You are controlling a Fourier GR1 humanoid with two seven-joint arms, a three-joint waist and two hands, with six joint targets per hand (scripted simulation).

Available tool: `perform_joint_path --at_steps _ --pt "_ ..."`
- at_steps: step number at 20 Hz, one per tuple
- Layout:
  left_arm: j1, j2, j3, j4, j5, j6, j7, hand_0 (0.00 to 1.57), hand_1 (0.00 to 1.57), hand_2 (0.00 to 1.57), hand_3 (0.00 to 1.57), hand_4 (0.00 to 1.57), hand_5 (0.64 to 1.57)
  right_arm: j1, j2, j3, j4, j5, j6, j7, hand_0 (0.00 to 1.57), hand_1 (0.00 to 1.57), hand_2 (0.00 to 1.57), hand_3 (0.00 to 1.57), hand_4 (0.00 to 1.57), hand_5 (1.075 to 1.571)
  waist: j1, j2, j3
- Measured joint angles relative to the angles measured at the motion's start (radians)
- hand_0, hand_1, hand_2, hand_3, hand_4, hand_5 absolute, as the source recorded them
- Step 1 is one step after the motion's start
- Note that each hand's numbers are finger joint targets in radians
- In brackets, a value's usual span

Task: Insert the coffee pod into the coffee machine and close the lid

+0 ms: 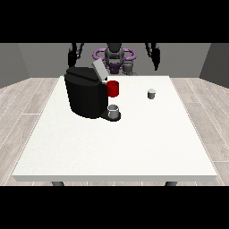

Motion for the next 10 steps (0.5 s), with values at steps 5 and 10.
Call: perform_joint_path --at_steps 5,10 --pt "0.028 0.022 -0.021 -0.018 0.034 -0.087 -0.014 0.00 0.00 0.00 0.00 0.66 1.571 0.030 0.014 -0.016 0.026 -0.032 0.021 -0.039 0.00 0.00 0.00 0.00 0.33 1.571 0.008 -0.027 -0.0175" --pt "0.032 0.108 -0.004 0.006 0.049 -0.201 -0.060 0.00 0.00 0.00 0.00 0.51 1.571 0.014 0.042 -0.060 0.022 -0.090 0.017 -0.096 0.00 0.00 0.00 0.00 0.34 1.571 -0.003 -0.018 -0.0224"
